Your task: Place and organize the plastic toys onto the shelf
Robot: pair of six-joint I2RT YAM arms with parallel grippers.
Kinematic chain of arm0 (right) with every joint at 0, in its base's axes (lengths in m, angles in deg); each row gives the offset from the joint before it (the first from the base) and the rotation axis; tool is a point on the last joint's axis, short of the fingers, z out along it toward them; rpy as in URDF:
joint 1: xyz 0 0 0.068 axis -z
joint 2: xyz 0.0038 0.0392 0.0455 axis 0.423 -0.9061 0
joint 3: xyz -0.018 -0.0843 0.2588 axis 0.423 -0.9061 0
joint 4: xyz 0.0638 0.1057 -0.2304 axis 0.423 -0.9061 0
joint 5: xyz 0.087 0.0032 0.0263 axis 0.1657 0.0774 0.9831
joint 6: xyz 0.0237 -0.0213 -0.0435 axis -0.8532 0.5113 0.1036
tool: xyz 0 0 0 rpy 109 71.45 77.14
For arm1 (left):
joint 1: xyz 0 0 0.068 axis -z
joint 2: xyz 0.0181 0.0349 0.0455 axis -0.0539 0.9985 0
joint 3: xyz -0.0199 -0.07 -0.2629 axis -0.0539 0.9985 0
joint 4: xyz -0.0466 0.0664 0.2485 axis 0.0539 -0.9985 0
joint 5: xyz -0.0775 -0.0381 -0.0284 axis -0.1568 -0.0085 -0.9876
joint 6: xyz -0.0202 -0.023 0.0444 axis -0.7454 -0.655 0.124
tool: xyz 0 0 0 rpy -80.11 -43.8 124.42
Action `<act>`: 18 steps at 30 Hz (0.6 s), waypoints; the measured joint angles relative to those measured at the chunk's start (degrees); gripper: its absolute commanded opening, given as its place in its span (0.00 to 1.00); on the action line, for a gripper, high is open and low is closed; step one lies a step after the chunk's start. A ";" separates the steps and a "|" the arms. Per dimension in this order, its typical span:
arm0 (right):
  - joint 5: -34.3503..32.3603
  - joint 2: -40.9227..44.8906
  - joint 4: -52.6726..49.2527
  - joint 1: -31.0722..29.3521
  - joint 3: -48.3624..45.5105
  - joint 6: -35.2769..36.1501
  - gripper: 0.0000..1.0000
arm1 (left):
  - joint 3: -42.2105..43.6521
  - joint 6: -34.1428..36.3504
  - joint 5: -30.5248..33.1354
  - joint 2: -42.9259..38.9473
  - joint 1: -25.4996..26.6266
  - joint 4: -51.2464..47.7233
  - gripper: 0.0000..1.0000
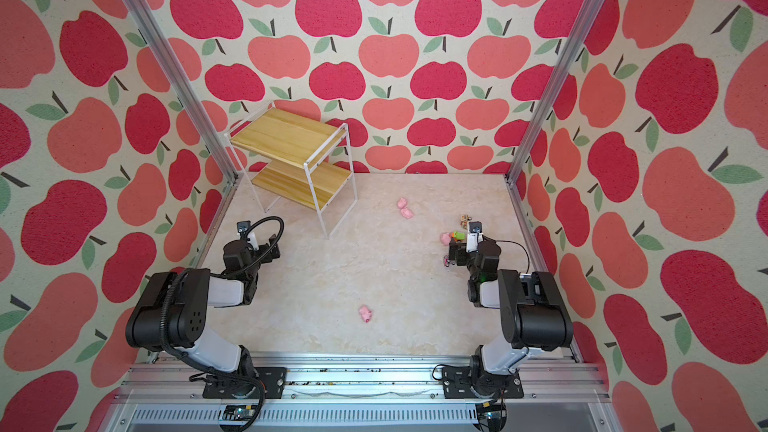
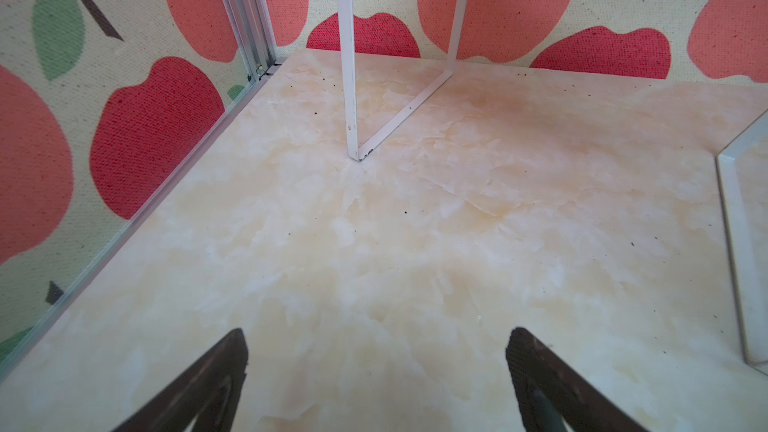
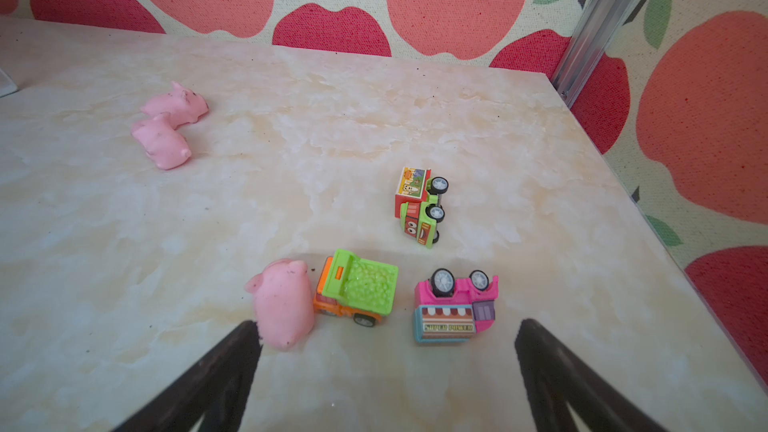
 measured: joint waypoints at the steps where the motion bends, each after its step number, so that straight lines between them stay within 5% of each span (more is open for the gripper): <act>1: 0.00 0.00 0.00 0.00 0.00 0.00 0.99 | 0.00 0.00 -0.04 0.02 0.00 0.00 0.99; 13: -1.14 0.20 -0.04 -0.07 0.00 -0.04 0.99 | -0.02 -0.02 -0.79 -0.35 0.00 -0.85 0.99; 18: -5.97 9.35 -4.68 -2.23 -1.27 0.02 0.99 | -2.64 -1.11 -0.61 -9.51 -0.68 -13.53 0.99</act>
